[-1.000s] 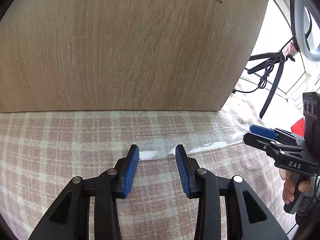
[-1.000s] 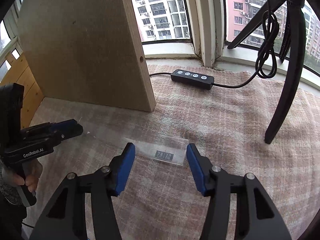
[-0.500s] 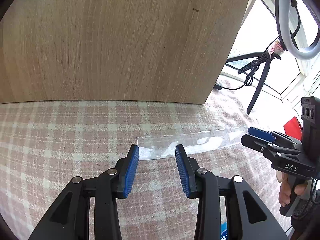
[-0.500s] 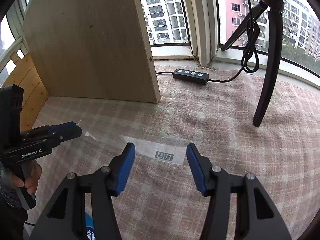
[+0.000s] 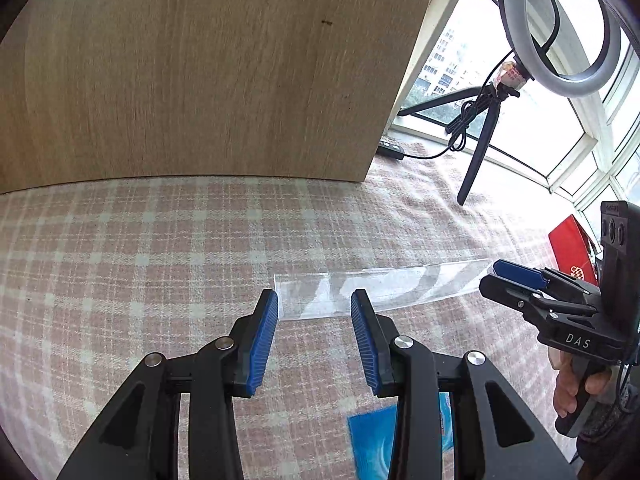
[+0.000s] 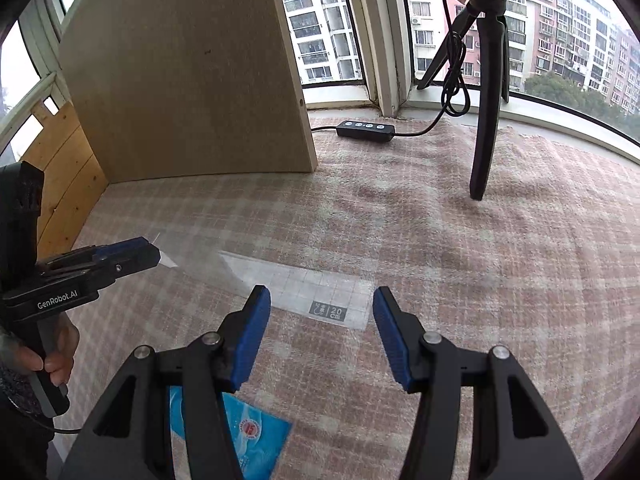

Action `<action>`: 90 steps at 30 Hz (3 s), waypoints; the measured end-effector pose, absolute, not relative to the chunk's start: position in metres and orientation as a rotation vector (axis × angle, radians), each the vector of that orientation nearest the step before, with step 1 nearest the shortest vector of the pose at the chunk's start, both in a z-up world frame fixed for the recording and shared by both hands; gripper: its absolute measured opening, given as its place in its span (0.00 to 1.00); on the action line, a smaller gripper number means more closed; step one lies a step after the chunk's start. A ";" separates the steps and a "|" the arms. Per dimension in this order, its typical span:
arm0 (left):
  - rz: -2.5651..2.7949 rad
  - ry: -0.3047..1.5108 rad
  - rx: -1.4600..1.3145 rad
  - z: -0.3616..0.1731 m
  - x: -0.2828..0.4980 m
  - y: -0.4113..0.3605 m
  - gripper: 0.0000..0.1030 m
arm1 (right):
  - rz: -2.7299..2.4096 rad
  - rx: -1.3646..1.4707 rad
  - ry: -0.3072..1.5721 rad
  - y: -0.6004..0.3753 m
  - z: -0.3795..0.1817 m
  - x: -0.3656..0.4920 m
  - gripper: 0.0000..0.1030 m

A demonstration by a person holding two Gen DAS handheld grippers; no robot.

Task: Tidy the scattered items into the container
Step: 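Carry the clear plastic strip over the red box and open the left tool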

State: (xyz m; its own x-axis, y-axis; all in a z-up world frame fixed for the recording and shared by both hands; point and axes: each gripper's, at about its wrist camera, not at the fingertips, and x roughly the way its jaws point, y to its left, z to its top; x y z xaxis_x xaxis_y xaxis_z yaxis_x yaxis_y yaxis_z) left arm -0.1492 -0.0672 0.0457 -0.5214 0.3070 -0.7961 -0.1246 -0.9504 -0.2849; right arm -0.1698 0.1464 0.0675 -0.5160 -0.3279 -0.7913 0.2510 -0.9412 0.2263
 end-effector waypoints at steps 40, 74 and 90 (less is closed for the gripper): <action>2.237 0.002 -0.960 0.205 -0.056 0.302 0.34 | -3.056 1.171 -0.370 0.488 0.202 0.057 0.51; 2.127 0.151 -1.016 0.181 -0.141 0.514 0.31 | -3.192 1.281 -0.461 0.685 0.190 0.015 0.47; 2.119 0.172 -1.072 0.182 -0.137 0.521 0.53 | -3.253 1.325 -0.394 0.681 0.190 0.012 0.66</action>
State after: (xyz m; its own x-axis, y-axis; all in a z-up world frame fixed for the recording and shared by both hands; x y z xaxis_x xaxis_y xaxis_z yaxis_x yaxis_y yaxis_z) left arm -0.1369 0.5214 0.1820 -0.3748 0.5573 -0.7409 -0.6694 -0.7156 -0.1996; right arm 0.0117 0.6814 0.1899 -0.6537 0.2716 -0.7063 -0.4324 -0.9001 0.0540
